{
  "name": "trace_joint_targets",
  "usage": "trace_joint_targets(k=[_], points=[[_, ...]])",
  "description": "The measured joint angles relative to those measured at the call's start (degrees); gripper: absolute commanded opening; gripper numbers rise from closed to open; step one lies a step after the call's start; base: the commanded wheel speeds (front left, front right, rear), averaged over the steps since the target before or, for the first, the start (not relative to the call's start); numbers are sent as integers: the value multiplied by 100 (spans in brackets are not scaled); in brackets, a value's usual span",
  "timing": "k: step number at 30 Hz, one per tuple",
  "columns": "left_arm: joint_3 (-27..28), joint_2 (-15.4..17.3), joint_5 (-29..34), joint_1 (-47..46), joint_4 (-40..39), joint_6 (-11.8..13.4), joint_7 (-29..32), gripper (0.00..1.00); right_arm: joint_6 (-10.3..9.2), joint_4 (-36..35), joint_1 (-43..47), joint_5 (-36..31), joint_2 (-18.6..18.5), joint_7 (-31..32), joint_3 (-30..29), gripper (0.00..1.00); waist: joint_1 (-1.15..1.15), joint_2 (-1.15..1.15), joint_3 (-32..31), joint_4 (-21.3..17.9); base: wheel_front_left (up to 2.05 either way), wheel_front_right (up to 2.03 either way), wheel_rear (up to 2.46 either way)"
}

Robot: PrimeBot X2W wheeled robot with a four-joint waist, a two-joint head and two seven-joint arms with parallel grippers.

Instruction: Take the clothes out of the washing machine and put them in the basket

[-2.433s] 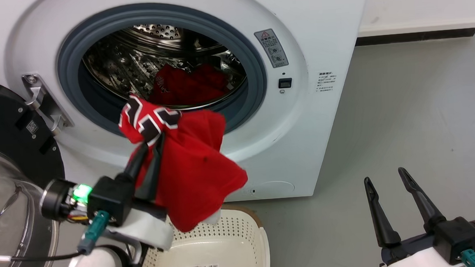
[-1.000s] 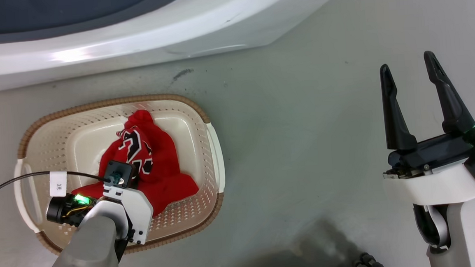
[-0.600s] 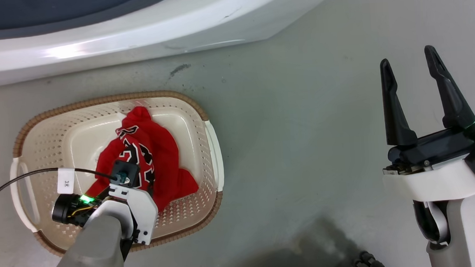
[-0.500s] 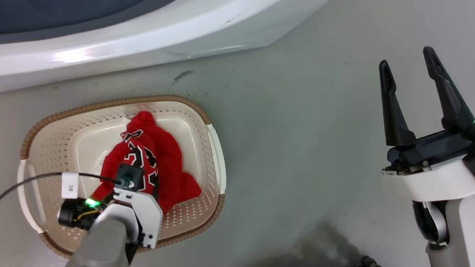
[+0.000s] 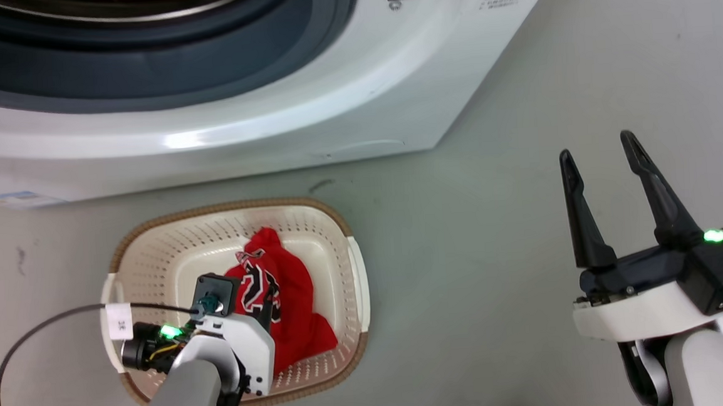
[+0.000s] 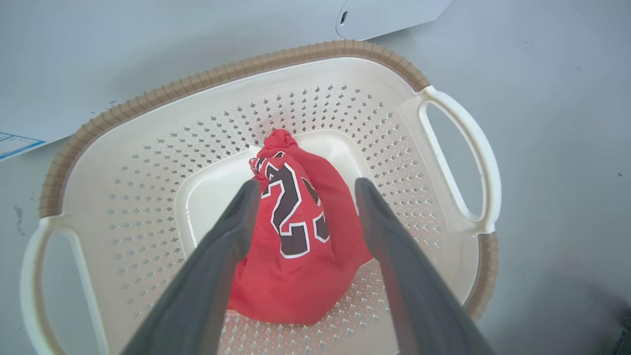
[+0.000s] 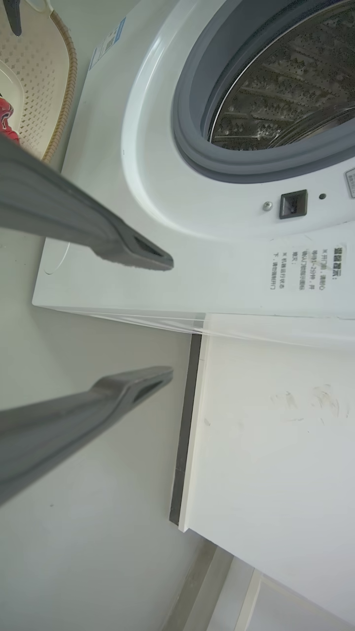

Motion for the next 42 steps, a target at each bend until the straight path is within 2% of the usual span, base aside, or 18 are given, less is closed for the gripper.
trace_joint_targets(k=[10, 22, 29, 34, 42], points=[[524, 68, 162, 938, -1505, 266, -3, 100, 0, 112, 469, -75, -1, 0, -34, 100, 0, 0, -872, 291, 0, 0, 0], [1586, 111, 594, 1836, -3559, 600, -3, 100, 0, 204, 846, -54, -1, 0, -12, 100, -1, 0, -1687, 447, 0, 0, 0], [2140, 31, 772, 2036, -4422, 603, -3, 100, 0, 211, 932, -11, -1, 0, -5, 100, 0, 0, -1844, 382, 0, 0, 0], [2184, 0, 968, 1594, -4283, 472, -3, 100, 0, 176, 899, 0, -1, 0, 15, 100, 0, 0, -1706, 345, 0, 0, 0], [2057, 249, 1181, -141, -2998, 192, 145, 100, 0, 114, 598, 52, -1, 0, 55, 100, 1, 0, -1232, 184, 0, 0, 0]])
